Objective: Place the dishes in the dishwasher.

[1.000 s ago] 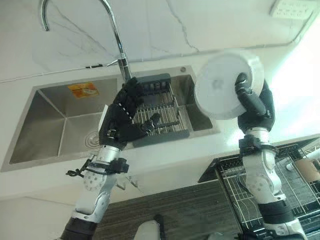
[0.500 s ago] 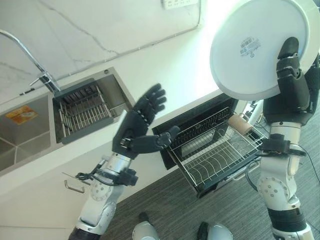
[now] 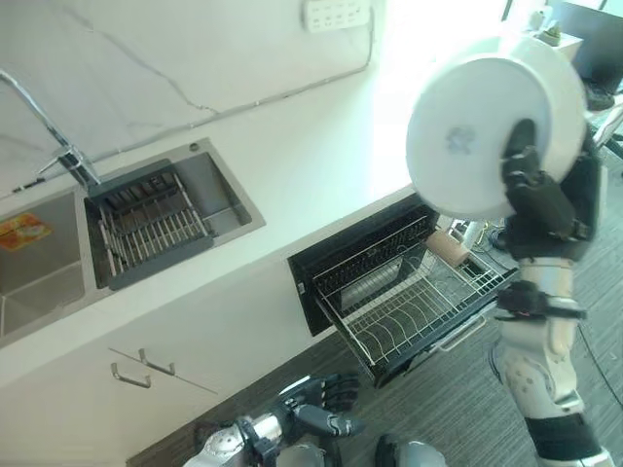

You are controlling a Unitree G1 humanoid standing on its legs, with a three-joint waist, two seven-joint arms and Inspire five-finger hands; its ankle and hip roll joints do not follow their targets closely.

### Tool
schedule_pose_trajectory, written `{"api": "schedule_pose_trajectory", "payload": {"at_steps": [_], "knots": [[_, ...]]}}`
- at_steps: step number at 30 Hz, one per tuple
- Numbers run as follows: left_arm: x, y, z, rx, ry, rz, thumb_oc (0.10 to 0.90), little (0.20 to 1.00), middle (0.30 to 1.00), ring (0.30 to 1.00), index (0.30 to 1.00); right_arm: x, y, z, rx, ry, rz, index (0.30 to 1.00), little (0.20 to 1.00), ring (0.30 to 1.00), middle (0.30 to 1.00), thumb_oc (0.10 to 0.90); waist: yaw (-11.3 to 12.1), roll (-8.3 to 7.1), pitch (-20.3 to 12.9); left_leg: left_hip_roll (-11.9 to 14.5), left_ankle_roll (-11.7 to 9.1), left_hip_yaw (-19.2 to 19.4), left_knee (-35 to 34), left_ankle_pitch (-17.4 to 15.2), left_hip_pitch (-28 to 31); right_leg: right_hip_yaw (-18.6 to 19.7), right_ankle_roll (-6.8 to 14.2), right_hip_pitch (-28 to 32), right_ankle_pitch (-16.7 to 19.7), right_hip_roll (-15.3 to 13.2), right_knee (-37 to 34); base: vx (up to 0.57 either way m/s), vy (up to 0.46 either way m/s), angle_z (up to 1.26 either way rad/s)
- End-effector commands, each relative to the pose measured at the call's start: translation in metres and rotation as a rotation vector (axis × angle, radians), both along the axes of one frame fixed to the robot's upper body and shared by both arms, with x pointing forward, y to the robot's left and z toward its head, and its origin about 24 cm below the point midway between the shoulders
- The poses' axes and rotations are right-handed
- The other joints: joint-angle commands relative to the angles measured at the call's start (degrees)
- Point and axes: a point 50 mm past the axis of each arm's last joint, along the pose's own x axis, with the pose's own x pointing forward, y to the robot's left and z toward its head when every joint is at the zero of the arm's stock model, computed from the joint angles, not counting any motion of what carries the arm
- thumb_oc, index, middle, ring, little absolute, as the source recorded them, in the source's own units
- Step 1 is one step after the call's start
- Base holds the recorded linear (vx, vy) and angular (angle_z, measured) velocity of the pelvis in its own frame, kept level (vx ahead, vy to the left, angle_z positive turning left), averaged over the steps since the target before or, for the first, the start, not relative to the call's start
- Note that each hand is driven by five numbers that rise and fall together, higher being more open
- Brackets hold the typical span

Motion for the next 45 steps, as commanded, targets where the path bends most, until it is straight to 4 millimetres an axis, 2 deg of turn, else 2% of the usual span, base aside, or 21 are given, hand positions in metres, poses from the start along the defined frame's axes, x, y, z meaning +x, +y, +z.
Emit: {"api": "schedule_pose_trajectory", "payload": {"at_steps": [1, 3, 6, 9, 13, 15, 16, 17, 18, 20, 23, 27, 29, 31, 34, 36, 37, 41, 42, 45], "knots": [[0.039, -0.002, 0.038, -0.028, -0.278, 0.004, 0.8, 0.9, 0.9, 0.9, 0.9, -0.011, -0.001, 0.056, -0.09, -0.329, -0.066, 0.3, 0.3, 0.3, 0.3, 0.4, -0.69, -2.36, -1.18, 0.5, -4.35, -6.2, 1.14, -3.12, -0.89, 5.01, 2.51, 2.23, 9.04, -2.25, -6.39, -0.03, -0.3, 0.55], [0.031, 0.008, 0.028, 0.032, -0.26, 0.058, 0.8, 0.9, 0.9, 0.9, 0.9, -0.008, -0.009, 0.049, -0.07, -0.274, -0.079, 0.3, 0.3, 0.3, 0.3, 0.4, -0.88, -2.99, -1.69, 0.38, -4.47, -8.03, 1.14, -2.98, -1.83, 8.25, 2.62, 0.91, 7.45, -1.84, -6.39, 0.01, -0.312, 0.71], [0.011, 0.025, 0.01, 0.096, -0.198, 0.183, 0.8, 0.9, 0.9, 0.9, 0.9, -0.001, -0.019, 0.041, -0.061, -0.175, -0.117, 0.3, 0.3, 0.3, 0.3, 0.4, 1.2, -3.84, -2.64, 1.48, -5.72, -7.29, 1.14, -2.63, -2.14, 4.5, 2.98, 1.16, 4.31, -2.7, -6.39, 0.04, -0.279, 0.73], [-0.018, 0.039, -0.009, 0.159, -0.126, 0.345, 0.8, 0.9, 0.9, 0.9, 0.9, 0.01, -0.025, 0.03, -0.072, -0.058, -0.178, 0.3, 0.3, 0.3, 0.3, 0.4, 3.29, -4.24, -3.54, 2.47, -6.57, -7.31, 1.14, -2.12, -1.8, 2.44, 2.32, 2.98, 2.23, -1.96, -6.39, 0.09, -0.242, 0.12], [-0.051, 0.045, -0.029, 0.18, -0.005, 0.507, 0.8, 0.9, 0.9, 0.9, 0.9, 0.01, -0.029, 0.013, -0.151, 0.053, -0.281, 0.3, 0.3, 0.3, 0.3, 0.4, 4.93, -4.24, -3.58, 3.87, -7.69, -7.43, 1.14, -0.73, -2.77, 0.35, 1.38, 3.95, 1.06, -1.88, -6.39, 0.05, -0.163, 0.18], [-0.058, 0.045, -0.034, 0.191, 0.027, 0.545, 0.8, 0.9, 0.9, 0.9, 0.9, 0.01, -0.027, 0.011, -0.201, 0.065, -0.315, 0.3, 0.3, 0.3, 0.3, 0.4, 5.06, -4.19, -3.42, 3.93, -7.89, -7.8, 1.14, -0.37, -3.12, 0.01, 1.17, 4.14, 0.86, -1.77, -6.39, 0.02, -0.08, 0.14], [-0.064, 0.047, -0.038, 0.194, 0.058, 0.582, 0.8, 0.9, 0.9, 0.9, 0.9, 0.009, -0.026, 0.008, -0.249, 0.087, -0.347, 0.3, 0.3, 0.3, 0.3, 0.4, 5.21, -4.03, -3.39, 3.84, -8.01, -8.29, 1.14, -0.15, -3.32, -0.26, 1.05, 4.4, 0.65, -1.7, -6.39, 0.05, -0.059, 0.2], [-0.071, 0.049, -0.042, 0.198, 0.095, 0.623, 0.8, 0.9, 0.9, 0.9, 0.9, 0.011, -0.027, 0.002, -0.384, 0.117, -0.454, 0.3, 0.3, 0.3, 0.3, 0.4, 5.48, -3.92, -3.35, 3.73, -8.2, -8.92, 1.14, -0.04, -3.45, -0.7, 0.98, 4.69, 0.35, -1.82, -6.39, 0.05, -0.049, 0.23], [-0.071, 0.05, -0.042, 0.198, 0.097, 0.625, 0.8, 0.9, 0.9, 0.9, 0.9, 0.011, -0.027, 0.001, -0.396, 0.116, -0.461, 0.3, 0.3, 0.3, 0.3, 0.4, 5.44, -3.9, -3.35, 3.72, -8.21, -8.98, 1.14, -0.03, -3.46, -0.76, 0.98, 4.72, 0.33, -1.83, -6.39, 0.04, -0.037, 0.19], [-0.08, 0.051, -0.046, 0.222, 0.126, 0.637, 0.8, 0.9, 0.9, 0.9, 0.9, 0.009, -0.022, 0.001, -0.675, 0.079, -0.626, 0.3, 0.3, 0.3, 0.3, 0.4, 5.66, -3.59, -3.39, 3.85, -8.47, -9.44, 1.14, 0.22, -3.79, -1.38, 1.02, 4.7, 0.12, -2.02, -6.39, 0.01, -0.006, 0.05], [-0.084, 0.051, -0.049, 0.242, 0.142, 0.644, 0.8, 0.9, 0.9, 0.9, 0.9, 0.007, -0.02, 0.0, -0.853, 0.045, -0.7, 0.3, 0.3, 0.3, 0.3, 0.4, 5.68, -3.34, -3.4, 3.87, -8.59, -9.65, 1.14, 0.26, -4.01, -1.63, 1.11, 4.76, -0.07, -2.05, -6.39, 0.02, 0.012, 0.05], [-0.088, 0.058, -0.051, 0.277, 0.164, 0.651, 0.8, 0.9, 0.9, 0.9, 0.9, 0.007, -0.007, -0.013, -1.187, -0.051, -0.752, 0.3, 0.3, 0.3, 0.3, 0.4, 6.1, -3.25, -3.4, 3.67, -8.72, -10.05, 1.14, 0.2, -4.29, -2.0, 1.46, 4.8, -0.34, -2.22, -6.39, 0.0, 0.017, 0.04], [-0.09, 0.061, -0.051, 0.282, 0.169, 0.651, 0.8, 0.9, 0.9, 0.9, 0.9, 0.009, -0.006, -0.019, -1.271, -0.053, -0.75, 0.3, 0.3, 0.3, 0.3, 0.4, 6.38, -3.24, -3.42, 3.68, -8.74, -10.16, 1.14, 0.15, -4.3, -2.24, 1.58, 4.94, -0.47, -2.33, -6.39, 0.0, 0.01, 0.06], [-0.09, 0.063, -0.051, 0.286, 0.167, 0.641, 0.8, 0.9, 0.9, 0.9, 0.9, 0.012, -0.007, -0.029, -1.346, -0.047, -0.736, 0.3, 0.3, 0.3, 0.3, 0.4, 6.7, -3.28, -3.47, 3.56, -8.73, -10.38, 1.14, 0.09, -4.31, -2.45, 1.64, 5.11, -0.61, -2.35, -6.39, 0.0, 0.011, 0.17], [-0.084, 0.067, -0.048, 0.283, 0.15, 0.611, 0.8, 0.9, 0.9, 0.9, 0.9, 0.022, -0.009, -0.067, -1.504, 0.062, -0.631, 0.3, 0.3, 0.3, 0.3, 0.4, 7.82, -3.1, -3.26, 3.07, -8.59, -11.38, 1.14, 0.35, -4.74, -3.13, 1.79, 5.29, -0.67, -2.65, -6.39, 0.0, 0.029, 0.16], [-0.083, 0.069, -0.048, 0.286, 0.147, 0.605, 0.8, 0.9, 0.9, 0.9, 0.9, 0.025, -0.009, -0.078, -1.53, 0.101, -0.602, 0.3, 0.3, 0.3, 0.3, 0.4, 8.13, -3.03, -3.12, 2.89, -8.55, -11.61, 1.14, 0.44, -4.82, -3.35, 1.85, 5.35, -0.64, -2.75, -6.39, 0.0, 0.02, 0.14], [-0.081, 0.07, -0.047, 0.289, 0.143, 0.591, 0.8, 0.9, 0.9, 0.9, 0.9, 0.028, -0.012, -0.097, -1.559, 0.175, -0.568, 0.3, 0.3, 0.3, 0.3, 0.4, 8.73, -2.81, -2.89, 2.64, -8.48, -12.03, 1.14, 0.58, -4.98, -3.65, 1.9, 5.4, -0.59, -2.97, -6.39, 0.0, 0.02, 0.17], [-0.078, 0.071, -0.046, 0.292, 0.14, 0.581, 0.8, 0.9, 0.9, 0.9, 0.9, 0.031, -0.014, -0.113, -1.586, 0.223, -0.557, 0.3, 0.3, 0.3, 0.3, 0.4, 9.28, -2.56, -2.52, 2.45, -8.46, -12.37, 1.14, 0.8, -5.22, -4.12, 1.96, 5.42, -0.45, -3.25, -6.39, 0.0, 0.014, 0.09], [-0.075, 0.07, -0.046, 0.297, 0.137, 0.561, 0.8, 0.9, 0.9, 0.9, 0.9, 0.036, -0.016, -0.124, -1.612, 0.283, -0.563, 0.3, 0.3, 0.3, 0.3, 0.4, 10.11, -2.09, -1.95, 2.14, -8.4, -12.95, 1.14, 1.14, -5.64, -4.65, 1.97, 5.31, -0.19, -3.57, -6.39, 0.0, 0.0, 0.0], [-0.069, 0.07, -0.044, 0.295, 0.123, 0.546, 0.8, 0.9, 0.9, 0.9, 0.9, 0.048, -0.019, -0.125, -1.624, 0.332, -0.587, 0.3, 0.3, 0.3, 0.3, 0.4, 10.96, -1.46, -0.73, 1.82, -8.44, -13.65, 1.14, 1.71, -6.68, -5.12, 1.96, 4.61, 0.28, -3.95, -6.39, -0.02, 0.012, 0.15]]}}
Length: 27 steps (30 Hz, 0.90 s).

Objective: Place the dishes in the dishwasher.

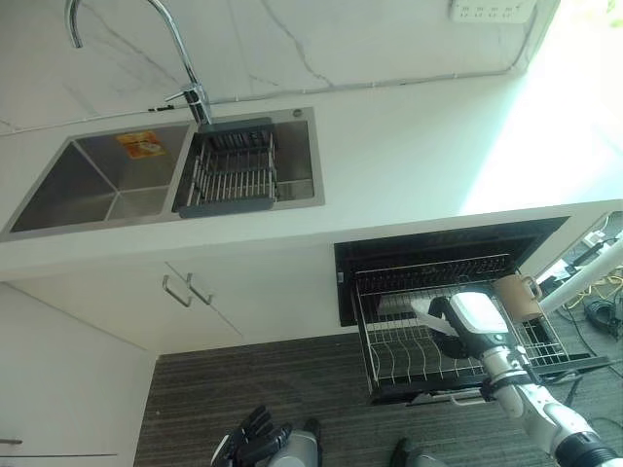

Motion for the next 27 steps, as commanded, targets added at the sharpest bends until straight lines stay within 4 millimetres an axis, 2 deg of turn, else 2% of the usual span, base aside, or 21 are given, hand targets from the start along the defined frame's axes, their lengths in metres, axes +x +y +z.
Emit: {"api": "schedule_pose_trajectory", "payload": {"at_steps": [1, 7, 9, 15, 19, 22, 23, 27], "knots": [[0.002, 0.016, 0.006, 0.051, -0.014, -0.045, 0.8, 0.9, 0.9, 0.9, 0.9, 0.05, 0.018, 0.065, 0.051, -0.321, 0.047, 0.3, 0.3, 0.3, 0.3, 0.4, 1.4, -0.07, 1.7, -0.16, 0.36, 1.8, 2.49, -1.71, -1.25, -0.89, 4.05, 3.92, 2.49, -0.81, -4.77, -0.09, 0.004, 0.18], [0.031, 0.023, 0.016, 0.04, -0.1, -0.055, 0.8, 0.9, 0.9, 0.9, 0.9, 0.093, 0.003, 0.106, -0.024, -0.402, -0.027, 0.3, 0.3, 0.3, 0.3, 0.4, 3.23, 2.03, 7.77, -1.09, 0.41, 0.42, 2.49, -0.31, -5.92, -0.69, 4.1, -0.22, 3.7, -1.19, -4.77, -0.18, -0.02, 0.07], [0.039, 0.026, 0.02, 0.042, -0.123, -0.069, 0.8, 0.9, 0.9, 0.9, 0.9, 0.109, -0.006, 0.131, -0.057, -0.437, -0.068, 0.3, 0.3, 0.3, 0.3, 0.4, 4.26, 2.83, 10.07, -1.61, 0.62, -0.25, 2.49, 0.3, -8.43, -0.64, 4.14, -2.58, 4.23, -1.27, -4.77, -0.19, -0.064, 0.12], [0.049, 0.026, 0.025, 0.039, -0.156, -0.091, 0.8, 0.9, 0.9, 0.9, 0.9, 0.13, -0.016, 0.169, -0.086, -0.462, -0.133, 0.3, 0.3, 0.3, 0.3, 0.4, 5.64, 3.81, 12.43, -2.0, 0.74, -0.88, 2.49, 1.17, -11.98, -0.19, 4.17, -6.13, 4.94, -1.27, -4.77, -0.08, -0.02, 0.03], [0.055, 0.025, 0.029, 0.031, -0.178, -0.081, 0.8, 0.9, 0.9, 0.9, 0.9, 0.137, -0.018, 0.177, -0.074, -0.41, -0.16, 0.3, 0.3, 0.3, 0.3, 0.4, 5.97, 4.04, 12.87, -2.06, 0.69, -0.86, 2.49, 1.48, -13.05, 0.09, 4.14, -7.31, 5.17, -1.23, -4.77, -0.03, 0.009, -0.04], [0.059, 0.025, 0.031, 0.024, -0.188, -0.078, 0.8, 0.9, 0.9, 0.9, 0.9, 0.139, -0.021, 0.17, -0.035, -0.303, -0.19, 0.3, 0.3, 0.3, 0.3, 0.4, 6.11, 4.1, 13.03, -2.01, 0.59, -0.72, 2.49, 1.55, -13.17, 0.14, 4.09, -7.56, 5.27, -1.36, -4.77, -0.01, 0.014, -0.03], [0.061, 0.024, 0.032, 0.021, -0.193, -0.08, 0.8, 0.9, 0.9, 0.9, 0.9, 0.139, -0.022, 0.165, -0.035, -0.248, -0.195, 0.9, 0.9, 0.9, 0.9, 0.8, 6.18, 4.1, 13.14, -1.95, 0.56, -0.62, 2.49, 1.59, -13.21, 0.1, 4.04, -7.6, 5.32, -1.43, -4.77, 0.0, 0.0, 0.0], [0.063, 0.024, 0.035, 0.02, -0.195, -0.099, 0.8, 0.9, 0.9, 0.9, 0.9, 0.138, -0.021, 0.155, -0.025, -0.077, -0.146, 0.9, 0.9, 0.9, 0.9, 0.8, 6.34, 3.58, 13.17, -1.76, 0.38, -0.5, 2.49, 1.63, -12.98, -0.06, 4.03, -7.43, 5.43, -1.5, -4.77, 0.0, 0.0, 0.0]]}}
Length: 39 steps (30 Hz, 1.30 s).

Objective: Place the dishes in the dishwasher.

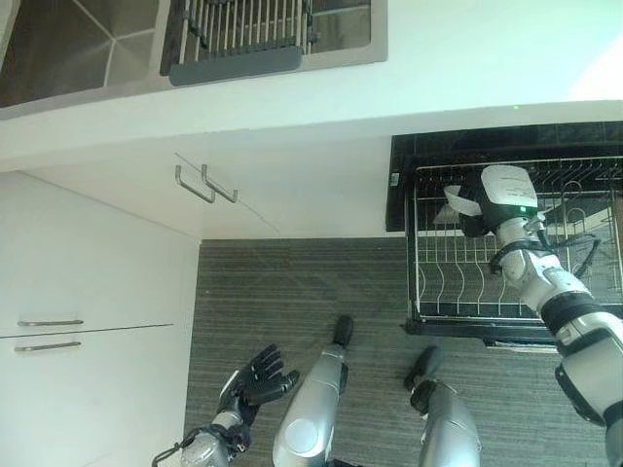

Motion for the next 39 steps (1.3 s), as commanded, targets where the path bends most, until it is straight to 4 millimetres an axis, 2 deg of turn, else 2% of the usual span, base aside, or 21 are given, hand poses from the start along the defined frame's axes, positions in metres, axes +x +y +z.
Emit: {"api": "schedule_pose_trajectory", "payload": {"at_steps": [1, 4, 7, 11, 16, 20, 21, 23, 27, 28, 30, 33, 34, 36, 38, 39], "knots": [[-0.025, 0.026, -0.001, 0.063, 0.053, 0.006, 0.8, 0.9, 0.9, 0.9, 0.9, -0.002, -0.008, -0.005, 0.024, 0.145, 0.014, 0.9, 0.9, 0.9, 0.9, 0.8, 0.53, -1.48, -3.26, -0.77, 0.79, 1.46, 4.54, -5.19, -1.96, 0.91, 5.49, 4.18, 0.86, -0.88, -4.27, 0.0, 0.0, 0.0], [-0.023, 0.028, 0.002, 0.073, 0.047, -0.008, 0.8, 0.9, 0.9, 0.9, 0.9, -0.005, -0.016, -0.012, 0.066, 0.254, -0.02, 0.9, 0.9, 0.9, 0.9, 0.8, 0.55, -2.24, -2.99, -0.56, 0.72, 1.62, 4.54, -5.19, -1.66, 0.82, 5.55, 4.45, 1.05, -0.84, -4.27, 0.0, 0.0, 0.0], [-0.02, 0.034, 0.005, 0.091, 0.04, -0.017, 0.8, 0.9, 0.9, 0.9, 0.9, -0.009, -0.023, -0.021, 0.23, 0.368, -0.064, 0.9, 0.9, 0.9, 0.9, 0.8, 0.29, -3.36, -2.83, -0.3, 0.62, 1.91, 4.54, -5.39, -0.98, 1.14, 5.46, 4.81, 1.07, -0.54, -4.27, 0.01, -0.036, -0.01], [-0.016, 0.035, 0.008, 0.104, 0.036, -0.019, 0.8, 0.9, 0.9, 0.9, 0.9, -0.011, -0.024, -0.022, 0.273, 0.418, -0.057, 0.9, 0.9, 0.9, 0.9, 0.8, -0.1, -4.35, -2.81, 0.02, 0.48, 2.27, 4.54, -5.58, -0.38, 1.53, 5.41, 5.03, 1.14, -0.23, -4.27, 0.01, -0.023, -0.06], [-0.018, 0.036, 0.008, 0.108, 0.04, -0.013, 0.8, 0.9, 0.9, 0.9, 0.9, -0.012, -0.023, -0.014, 0.319, 0.396, -0.036, 0.9, 0.9, 0.9, 0.9, 0.8, -0.89, -5.22, -3.38, 0.53, 0.35, 2.94, 4.54, -5.86, 0.83, 2.12, 5.34, 5.88, 1.09, 0.13, -4.27, 0.01, 0.004, -0.07], [-0.024, 0.037, 0.008, 0.116, 0.045, 0.01, 0.8, 0.9, 0.9, 0.9, 0.9, -0.019, -0.021, 0.003, 0.425, 0.267, -0.011, 0.9, 0.9, 0.9, 0.9, 0.8, -2.56, -6.71, -4.23, 1.17, 0.27, 4.0, 4.54, -6.4, 2.42, 3.02, 5.3, 6.95, 0.87, 0.77, -4.27, 0.03, 0.014, -0.1], [-0.028, 0.038, 0.007, 0.12, 0.049, 0.027, 0.8, 0.9, 0.9, 0.9, 0.9, -0.027, -0.023, 0.003, 0.488, 0.218, -0.015, 0.9, 0.9, 0.9, 0.9, 0.8, -3.56, -7.41, -4.72, 1.49, 0.3, 4.44, 4.54, -6.69, 3.22, 3.37, 5.33, 7.57, 0.81, 1.09, -4.27, 0.07, 0.019, -0.1], [-0.041, 0.04, 0.001, 0.126, 0.07, 0.088, 0.8, 0.9, 0.9, 0.9, 0.9, -0.057, -0.036, -0.009, 0.684, 0.102, -0.032, 0.9, 0.9, 0.9, 0.9, 0.8, -6.36, -8.99, -6.57, 2.18, 0.64, 5.77, 4.54, -7.69, 5.8, 4.7, 5.23, 9.44, 0.44, 2.0, -4.27, 0.11, 0.027, -0.15], [-0.058, 0.038, -0.008, 0.134, 0.112, 0.15, 0.8, 0.9, 0.9, 0.9, 0.9, -0.094, -0.049, -0.025, 0.902, -0.039, -0.075, 0.9, 0.9, 0.9, 0.9, 0.8, -9.69, -10.05, -9.26, 2.78, 1.17, 7.42, 4.54, -8.74, 8.43, 6.03, 5.15, 11.17, 0.29, 2.61, -4.27, 0.08, 0.016, -0.27], [-0.058, 0.038, -0.008, 0.135, 0.112, 0.149, 0.8, 0.9, 0.9, 0.9, 0.9, -0.094, -0.049, -0.026, 0.903, -0.038, -0.076, 0.9, 0.9, 0.9, 0.9, 0.8, -9.6, -10.07, -9.35, 2.77, 1.18, 7.43, 4.54, -8.74, 8.37, 6.04, 5.15, 11.11, 0.29, 2.61, -4.27, 0.07, 0.024, -0.24], [-0.066, 0.037, -0.014, 0.138, 0.143, 0.181, 0.8, 0.9, 0.9, 0.9, 0.9, -0.112, -0.057, -0.027, 1.109, -0.171, -0.103, 0.9, 0.9, 0.9, 0.9, 0.8, -11.66, -10.38, -10.76, 3.2, 1.42, 8.81, 4.54, -9.71, 10.42, 7.09, 5.09, 12.33, -0.05, 3.06, -4.27, 0.1, 0.03, -0.39], [-0.079, 0.032, -0.025, 0.135, 0.204, 0.24, 0.8, 0.9, 0.9, 0.9, 0.9, -0.141, -0.065, -0.053, 1.367, -0.284, -0.211, 0.9, 0.9, 0.9, 0.9, 0.8, -15.24, -10.33, -13.43, 3.76, 1.63, 11.17, 4.54, -11.01, 13.05, 9.1, 5.08, 13.48, -0.56, 3.67, -4.27, 0.09, 0.035, -0.53], [-0.08, 0.033, -0.025, 0.136, 0.206, 0.241, 0.8, 0.9, 0.9, 0.9, 0.9, -0.143, -0.066, -0.054, 1.384, -0.298, -0.218, 0.9, 0.9, 0.9, 0.9, 0.8, -15.3, -10.35, -13.52, 3.78, 1.64, 11.29, 4.54, -11.07, 13.18, 9.21, 5.09, 13.54, -0.6, 3.7, -4.27, 0.05, 0.006, -0.53], [-0.087, 0.03, -0.029, 0.133, 0.229, 0.26, 0.8, 0.9, 0.9, 0.9, 0.9, -0.161, -0.068, -0.077, 1.584, -0.383, -0.327, 0.9, 0.9, 0.9, 0.9, 0.8, -16.94, -10.16, -14.46, 4.03, 1.78, 12.59, 4.54, -11.59, 14.52, 10.3, 4.99, 14.12, -0.93, 4.01, -4.27, 0.04, -0.006, -0.14], [-0.09, 0.028, -0.03, 0.132, 0.235, 0.259, 0.8, 0.9, 0.9, 0.9, 0.9, -0.169, -0.068, -0.095, 1.73, -0.414, -0.404, 0.9, 0.9, 0.9, 0.9, 0.8, -17.39, -9.97, -14.7, 3.97, 1.82, 13.08, 4.54, -11.8, 15.05, 10.79, 4.93, 14.46, -1.09, 4.19, -4.27, 0.03, -0.009, -0.2], [-0.091, 0.028, -0.031, 0.133, 0.241, 0.257, 0.8, 0.9, 0.9, 0.9, 0.9, -0.177, -0.068, -0.114, 1.803, -0.425, -0.513, 0.9, 0.9, 0.9, 0.9, 0.8, -17.63, -9.68, -14.73, 3.79, 1.88, 13.32, 4.54, -11.97, 15.65, 10.96, 4.88, 14.98, -1.21, 4.28, -4.27, 0.05, -0.019, -0.14]]}}
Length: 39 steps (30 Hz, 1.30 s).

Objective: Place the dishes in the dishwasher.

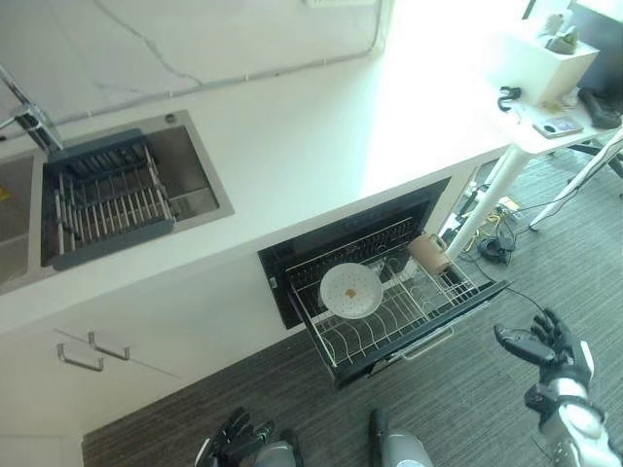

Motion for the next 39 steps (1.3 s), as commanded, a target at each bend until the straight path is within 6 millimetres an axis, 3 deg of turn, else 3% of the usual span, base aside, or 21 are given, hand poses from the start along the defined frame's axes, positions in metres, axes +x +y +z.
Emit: {"api": "schedule_pose_trajectory", "payload": {"at_steps": [1, 2, 3, 4, 5, 7, 9, 19, 23, 28, 31, 34, 39], "knots": [[0.0, 0.016, 0.009, 0.089, -0.044, -0.046, 0.8, 0.9, 0.9, 0.9, 0.9, 0.03, -0.017, 0.025, 0.161, -0.247, -0.196, 0.789, 0.789, 0.789, 0.789, 0.726, 2.15, -0.23, 1.56, 0.72, -0.05, 0.98, -0.6, -1.34, 2.71, -0.33, 1.93, 3.95, -2.66, 0.57, 1.99, 0.05, -0.024, -0.06], [0.0, 0.016, 0.009, 0.091, -0.04, -0.05, 0.8, 0.9, 0.9, 0.9, 0.9, 0.025, -0.012, 0.009, 0.266, -0.216, -0.231, 0.495, 0.495, 0.495, 0.495, 0.53, 2.21, -0.04, 1.46, 0.64, -0.06, 1.07, -0.6, -1.38, 2.95, -0.39, 1.88, 4.24, -2.73, 0.58, 1.99, 0.06, -0.032, -0.03], [0.0, 0.016, 0.008, 0.093, -0.033, -0.062, 0.8, 0.9, 0.9, 0.9, 0.9, 0.02, 0.0, -0.016, 0.425, -0.171, -0.263, 0.3, 0.3, 0.3, 0.3, 0.4, 2.55, 0.24, 1.3, 0.5, -0.04, 1.07, -0.6, -1.39, 3.28, -0.63, 1.74, 4.69, -2.88, 0.55, 1.99, 0.04, -0.024, -0.04], [0.0, 0.016, 0.008, 0.093, -0.033, -0.062, 0.8, 0.9, 0.9, 0.9, 0.9, 0.02, 0.0, -0.016, 0.425, -0.171, -0.263, 0.3, 0.3, 0.3, 0.3, 0.4, 2.55, 0.24, 1.3, 0.5, -0.04, 1.07, -0.6, -1.39, 3.28, -0.63, 1.74, 4.69, -2.88, 0.55, 1.99, 0.06, -0.04, -0.03], [0.002, 0.017, 0.008, 0.097, -0.022, -0.08, 0.8, 0.9, 0.9, 0.9, 0.9, 0.013, 0.021, -0.048, 0.695, -0.118, -0.343, 0.3, 0.3, 0.3, 0.3, 0.4, 3.24, 0.52, 0.97, 0.32, -0.16, 0.9, -0.6, -1.39, 3.58, -1.12, 1.59, 5.21, -3.06, 0.45, 1.99, 0.06, -0.037, 0.04], [0.004, 0.017, 0.006, 0.1, -0.006, -0.104, 0.8, 0.9, 0.9, 0.9, 0.9, 0.005, 0.035, -0.072, 0.899, -0.085, -0.432, 0.3, 0.3, 0.3, 0.3, 0.4, 4.41, 0.92, 0.49, 0.16, -0.33, 0.51, -0.6, -1.42, 3.82, -1.97, 1.52, 5.87, -3.29, 0.23, 1.99, 0.09, -0.047, 0.07], [0.004, 0.015, 0.005, 0.102, 0.008, -0.125, 0.8, 0.9, 0.9, 0.9, 0.9, 0.002, 0.035, -0.081, 0.955, -0.057, -0.499, 0.3, 0.3, 0.3, 0.3, 0.4, 5.69, 1.4, 0.14, -0.04, -0.49, -0.15, -0.6, -1.39, 3.87, -2.76, 1.54, 6.3, -3.48, -0.07, 1.99, 0.07, -0.035, 0.2], [-0.005, 0.006, -0.003, 0.092, 0.073, -0.152, 0.8, 0.9, 0.9, 0.9, 0.9, 0.009, 0.013, -0.085, 1.008, -0.013, -0.671, 0.3, 0.3, 0.3, 0.3, 0.4, 11.02, 4.5, -0.54, -2.33, -0.59, -4.72, -0.6, -0.65, 2.95, -6.01, 1.58, 7.36, -3.87, -1.83, 1.99, 0.05, 0.006, 0.29], [-0.013, 0.006, -0.004, 0.092, 0.093, -0.143, 0.8, 0.9, 0.9, 0.9, 0.9, 0.016, 0.001, -0.077, 1.001, -0.02, -0.704, 0.3, 0.3, 0.3, 0.3, 0.4, 13.23, 5.43, -0.78, -3.23, -0.62, -6.59, -0.6, -0.17, 2.56, -7.4, 1.84, 7.91, -3.83, -2.88, 1.99, 0.06, 0.021, 0.26], [-0.015, 0.008, -0.003, 0.093, 0.102, -0.148, 0.8, 0.9, 0.9, 0.9, 0.9, 0.051, -0.018, -0.047, 0.961, -0.113, -0.679, 0.3, 0.3, 0.3, 0.3, 0.4, 16.74, 6.67, 0.15, -4.72, -0.55, -9.21, -0.6, 0.72, 1.32, -10.07, 2.07, 8.17, -3.29, -4.83, 1.99, 0.02, 0.049, 0.32], [-0.016, 0.008, -0.003, 0.087, 0.105, -0.168, 0.8, 0.9, 0.9, 0.9, 0.9, 0.086, -0.029, -0.012, 0.911, -0.168, -0.63, 0.3, 0.3, 0.3, 0.3, 0.4, 19.52, 7.7, 1.04, -5.96, -0.61, -11.17, -0.6, 0.94, 0.71, -12.22, 2.43, 8.78, -3.45, -6.05, 1.99, 0.04, 0.066, 0.46], [-0.014, 0.007, -0.002, 0.083, 0.098, -0.176, 0.8, 0.9, 0.9, 0.9, 0.9, 0.108, -0.041, 0.018, 0.868, -0.205, -0.594, 0.3, 0.3, 0.3, 0.3, 0.4, 21.3, 8.53, 1.88, -6.92, -0.61, -12.56, -0.6, 1.6, -0.32, -13.83, 2.68, 8.64, -3.09, -7.02, 1.99, 0.0, 0.064, 0.37], [-0.001, 0.01, 0.002, 0.075, 0.06, -0.184, 0.8, 0.9, 0.9, 0.9, 0.9, 0.148, -0.061, 0.093, 0.774, -0.327, -0.515, 0.3, 0.3, 0.3, 0.3, 0.4, 24.17, 10.34, 4.16, -8.71, -0.45, -14.67, -0.6, 2.94, -3.7, -16.16, 3.24, 6.84, -2.3, -8.75, 1.99, -0.05, 0.043, 0.35]]}}
